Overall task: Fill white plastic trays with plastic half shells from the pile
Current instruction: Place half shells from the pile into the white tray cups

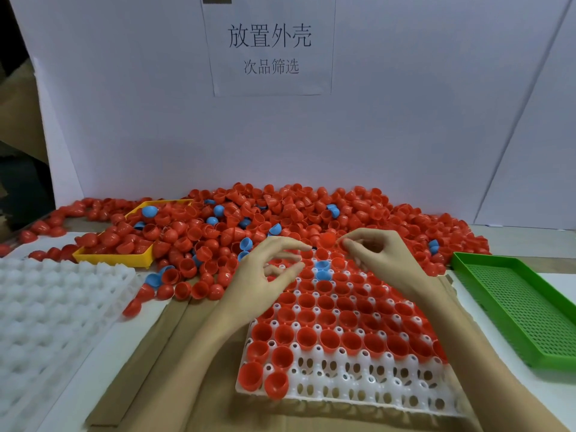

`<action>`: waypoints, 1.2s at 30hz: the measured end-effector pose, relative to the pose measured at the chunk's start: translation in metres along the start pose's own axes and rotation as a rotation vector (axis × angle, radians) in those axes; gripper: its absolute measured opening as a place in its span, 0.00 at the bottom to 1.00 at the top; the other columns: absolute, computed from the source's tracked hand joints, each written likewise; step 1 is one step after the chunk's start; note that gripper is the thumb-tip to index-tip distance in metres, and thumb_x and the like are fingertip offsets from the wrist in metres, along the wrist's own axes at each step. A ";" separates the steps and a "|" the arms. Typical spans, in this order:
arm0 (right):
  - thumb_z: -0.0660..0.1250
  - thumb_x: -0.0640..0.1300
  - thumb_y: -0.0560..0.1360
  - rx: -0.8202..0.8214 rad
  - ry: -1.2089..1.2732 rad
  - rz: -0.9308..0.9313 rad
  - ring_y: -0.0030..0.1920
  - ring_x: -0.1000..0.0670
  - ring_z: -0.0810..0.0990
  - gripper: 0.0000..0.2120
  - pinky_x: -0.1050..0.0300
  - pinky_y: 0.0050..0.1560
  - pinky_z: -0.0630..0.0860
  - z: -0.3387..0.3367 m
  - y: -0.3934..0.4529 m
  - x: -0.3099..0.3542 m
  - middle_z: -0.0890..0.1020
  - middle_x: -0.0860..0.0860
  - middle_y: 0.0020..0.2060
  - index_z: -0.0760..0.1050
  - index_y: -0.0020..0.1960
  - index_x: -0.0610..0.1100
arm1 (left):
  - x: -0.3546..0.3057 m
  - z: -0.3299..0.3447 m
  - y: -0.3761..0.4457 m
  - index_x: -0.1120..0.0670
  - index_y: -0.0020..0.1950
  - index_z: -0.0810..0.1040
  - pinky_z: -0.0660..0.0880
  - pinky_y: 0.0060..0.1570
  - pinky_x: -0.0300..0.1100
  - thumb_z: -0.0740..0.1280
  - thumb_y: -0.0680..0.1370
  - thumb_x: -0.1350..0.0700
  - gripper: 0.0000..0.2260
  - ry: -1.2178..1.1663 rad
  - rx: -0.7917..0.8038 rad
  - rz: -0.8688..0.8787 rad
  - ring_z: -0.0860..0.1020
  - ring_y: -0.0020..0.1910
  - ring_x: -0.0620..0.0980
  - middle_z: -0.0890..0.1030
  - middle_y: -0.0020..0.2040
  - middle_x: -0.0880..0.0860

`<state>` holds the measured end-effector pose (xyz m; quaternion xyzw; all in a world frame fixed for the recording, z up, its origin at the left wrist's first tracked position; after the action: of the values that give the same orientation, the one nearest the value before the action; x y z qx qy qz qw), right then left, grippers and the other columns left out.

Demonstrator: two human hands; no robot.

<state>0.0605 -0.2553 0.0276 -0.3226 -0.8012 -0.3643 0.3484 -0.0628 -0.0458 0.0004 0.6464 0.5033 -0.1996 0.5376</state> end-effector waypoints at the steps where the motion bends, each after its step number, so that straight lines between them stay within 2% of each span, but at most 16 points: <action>1: 0.69 0.42 0.82 0.034 0.001 -0.010 0.33 0.56 0.79 0.07 0.62 0.38 0.77 0.003 -0.003 0.005 0.84 0.52 0.32 0.87 0.51 0.48 | -0.002 0.002 0.000 0.43 0.65 0.79 0.82 0.56 0.46 0.71 0.81 0.56 0.14 -0.008 0.021 0.021 0.79 0.65 0.45 0.78 0.67 0.42; 4: 0.69 0.44 0.82 0.138 -0.008 -0.026 0.33 0.55 0.79 0.07 0.60 0.39 0.78 0.005 -0.008 0.019 0.84 0.51 0.33 0.87 0.52 0.48 | -0.008 0.005 -0.001 0.40 0.69 0.76 0.79 0.61 0.41 0.71 0.81 0.54 0.18 -0.032 0.068 0.047 0.76 0.69 0.41 0.76 0.71 0.39; 6: 0.69 0.46 0.83 0.207 -0.005 -0.036 0.33 0.56 0.79 0.08 0.62 0.40 0.78 0.003 -0.010 0.026 0.84 0.54 0.33 0.87 0.53 0.48 | -0.012 0.008 -0.002 0.40 0.68 0.77 0.78 0.62 0.39 0.71 0.81 0.53 0.16 -0.029 0.062 0.047 0.76 0.68 0.41 0.77 0.70 0.39; 9: 0.69 0.50 0.82 0.297 -0.007 -0.030 0.33 0.54 0.79 0.09 0.61 0.40 0.78 0.004 -0.012 0.032 0.83 0.53 0.32 0.87 0.53 0.48 | -0.016 0.013 -0.003 0.44 0.62 0.81 0.79 0.55 0.38 0.69 0.82 0.54 0.10 -0.039 -0.002 0.051 0.83 0.57 0.47 0.82 0.61 0.43; 11: 0.70 0.51 0.82 0.342 0.009 -0.022 0.32 0.55 0.79 0.10 0.65 0.37 0.75 0.006 -0.014 0.033 0.83 0.51 0.32 0.88 0.52 0.48 | -0.018 0.013 -0.004 0.46 0.59 0.82 0.79 0.50 0.34 0.69 0.82 0.56 0.08 -0.059 -0.029 0.054 0.85 0.51 0.47 0.84 0.56 0.45; 16: 0.69 0.54 0.82 0.402 -0.007 -0.021 0.29 0.56 0.76 0.13 0.68 0.32 0.71 0.010 -0.016 0.031 0.82 0.46 0.31 0.87 0.50 0.47 | -0.020 0.009 -0.003 0.44 0.57 0.84 0.82 0.52 0.42 0.72 0.79 0.59 0.11 -0.050 0.077 0.014 0.85 0.50 0.51 0.86 0.52 0.46; 20: 0.67 0.54 0.83 0.433 0.023 -0.027 0.30 0.54 0.78 0.15 0.64 0.35 0.74 0.012 -0.017 0.031 0.82 0.50 0.31 0.86 0.50 0.46 | -0.022 0.003 -0.005 0.41 0.53 0.86 0.80 0.52 0.39 0.76 0.76 0.53 0.08 0.053 0.122 -0.007 0.85 0.52 0.46 0.87 0.48 0.43; 22: 0.66 0.54 0.84 0.409 0.056 -0.014 0.33 0.51 0.79 0.14 0.61 0.38 0.77 0.009 -0.017 0.029 0.83 0.47 0.35 0.86 0.52 0.48 | -0.021 0.002 -0.006 0.41 0.51 0.86 0.80 0.51 0.40 0.77 0.75 0.50 0.07 0.064 0.162 -0.034 0.85 0.50 0.45 0.87 0.46 0.44; 25: 0.67 0.52 0.83 0.391 0.096 0.012 0.37 0.49 0.82 0.12 0.60 0.43 0.80 0.000 -0.018 0.025 0.85 0.46 0.41 0.86 0.57 0.48 | -0.023 0.003 -0.007 0.42 0.51 0.87 0.80 0.50 0.38 0.77 0.76 0.54 0.07 0.053 0.209 -0.031 0.85 0.50 0.47 0.87 0.47 0.45; 28: 0.69 0.48 0.83 0.503 0.074 -0.006 0.50 0.46 0.87 0.10 0.54 0.53 0.83 0.001 -0.024 0.027 0.87 0.49 0.54 0.84 0.62 0.51 | -0.023 0.005 -0.009 0.41 0.52 0.86 0.80 0.54 0.39 0.75 0.77 0.58 0.11 0.090 0.218 -0.018 0.84 0.52 0.47 0.86 0.50 0.41; 30: 0.72 0.44 0.82 0.577 0.087 -0.014 0.54 0.42 0.86 0.11 0.48 0.57 0.84 0.006 -0.026 0.030 0.86 0.48 0.57 0.82 0.63 0.49 | -0.023 0.005 -0.009 0.41 0.53 0.85 0.80 0.54 0.40 0.74 0.77 0.60 0.13 0.131 0.199 0.001 0.84 0.52 0.47 0.86 0.51 0.41; 33: 0.75 0.36 0.78 0.571 0.084 0.007 0.49 0.42 0.87 0.16 0.41 0.54 0.85 0.014 -0.029 0.031 0.85 0.46 0.51 0.77 0.61 0.48 | -0.022 0.007 -0.007 0.46 0.56 0.76 0.81 0.54 0.44 0.75 0.76 0.61 0.14 0.069 0.157 -0.029 0.85 0.49 0.48 0.87 0.48 0.45; 36: 0.72 0.32 0.77 0.527 -0.019 -0.054 0.42 0.46 0.88 0.19 0.43 0.49 0.86 0.023 -0.031 0.035 0.85 0.47 0.44 0.74 0.60 0.51 | -0.016 0.003 -0.005 0.49 0.54 0.72 0.82 0.55 0.45 0.76 0.75 0.60 0.16 -0.032 0.090 -0.159 0.86 0.48 0.49 0.88 0.47 0.48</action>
<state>0.0102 -0.2434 0.0329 -0.2027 -0.8799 -0.1492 0.4031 -0.0724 -0.0561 0.0099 0.6247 0.5348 -0.2747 0.4983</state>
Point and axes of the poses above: each hand's wrist, its own y-axis towards the middle knuckle, its own z-axis out of the palm, x = y × z, the point moved 3 cm from there along y, towards the middle knuckle
